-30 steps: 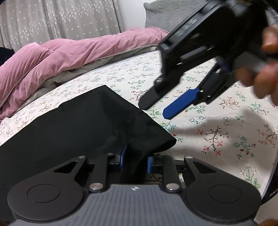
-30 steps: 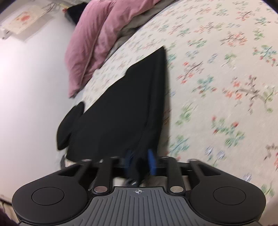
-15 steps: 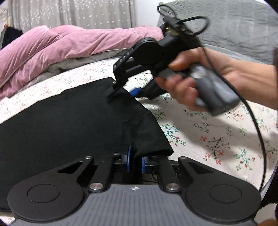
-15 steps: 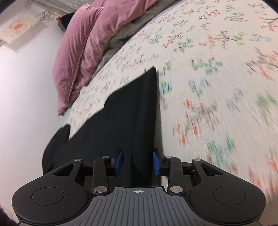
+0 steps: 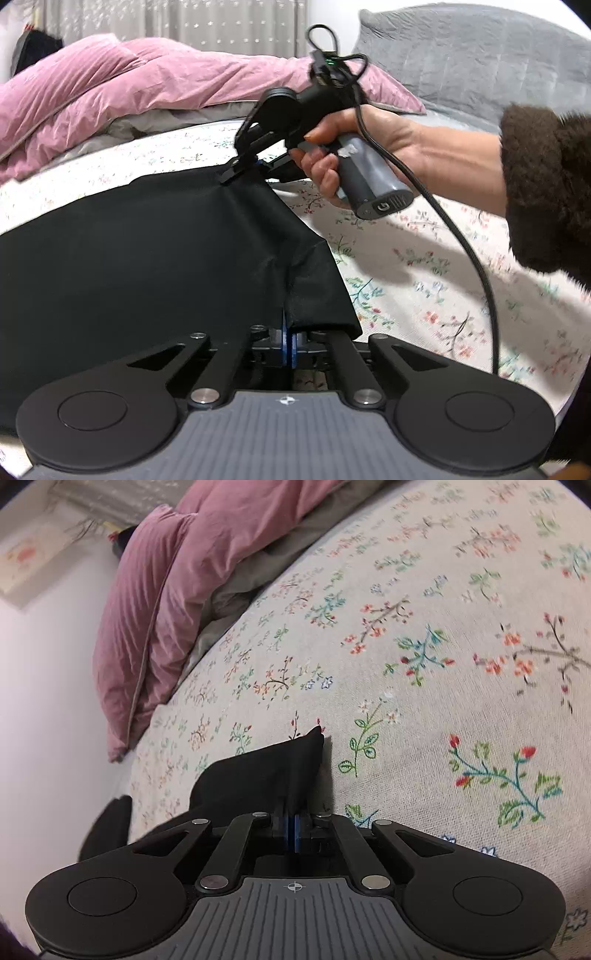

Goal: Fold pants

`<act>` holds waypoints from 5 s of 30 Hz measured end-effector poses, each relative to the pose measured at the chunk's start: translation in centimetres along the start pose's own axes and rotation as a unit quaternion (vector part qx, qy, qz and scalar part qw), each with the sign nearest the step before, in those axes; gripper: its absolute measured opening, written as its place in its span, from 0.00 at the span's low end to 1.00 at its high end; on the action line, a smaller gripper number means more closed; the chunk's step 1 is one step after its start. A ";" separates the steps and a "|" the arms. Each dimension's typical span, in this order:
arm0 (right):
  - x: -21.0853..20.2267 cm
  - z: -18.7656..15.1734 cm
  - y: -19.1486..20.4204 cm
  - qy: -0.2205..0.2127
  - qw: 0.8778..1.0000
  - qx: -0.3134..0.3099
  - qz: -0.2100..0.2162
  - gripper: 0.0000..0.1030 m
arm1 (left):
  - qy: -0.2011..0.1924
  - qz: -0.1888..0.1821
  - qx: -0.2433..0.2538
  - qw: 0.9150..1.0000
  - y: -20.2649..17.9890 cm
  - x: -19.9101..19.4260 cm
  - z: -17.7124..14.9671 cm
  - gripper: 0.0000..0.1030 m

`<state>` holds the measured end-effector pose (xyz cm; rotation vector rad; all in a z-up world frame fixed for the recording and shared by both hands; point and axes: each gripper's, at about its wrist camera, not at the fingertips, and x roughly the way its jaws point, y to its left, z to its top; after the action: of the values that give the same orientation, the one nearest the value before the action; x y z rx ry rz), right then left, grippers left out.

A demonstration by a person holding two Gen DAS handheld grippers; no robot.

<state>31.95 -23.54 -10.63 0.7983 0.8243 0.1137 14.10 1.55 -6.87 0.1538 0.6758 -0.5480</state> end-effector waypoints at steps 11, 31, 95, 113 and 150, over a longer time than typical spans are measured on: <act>-11.7 0.0 -6.7 -0.028 0.997 0.047 -0.047 0.00 | -0.028 -0.071 -0.042 0.996 -7.6 -3.6 0.8 0.28; -30.0 -1.7 -6.0 -0.081 0.993 0.061 -0.064 0.00 | -0.098 -0.127 -0.179 0.971 -8.4 -12.4 0.2 0.28; -13.6 -10.6 0.3 0.026 0.995 -0.073 -0.069 0.60 | 0.021 0.068 -0.156 0.985 18.7 -0.1 5.0 0.34; -11.5 -7.6 0.9 0.025 0.994 -0.094 -0.045 0.15 | 0.057 -0.114 -0.321 0.938 20.8 2.7 4.0 0.46; -11.8 -2.9 -4.8 -0.048 0.990 -0.104 -0.087 0.25 | -0.002 -0.052 -0.254 0.966 14.6 9.0 8.3 0.52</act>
<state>20.78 -29.75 -7.77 0.5283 0.7728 0.0047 32.13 7.51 -6.69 -0.3659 0.8025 -0.4593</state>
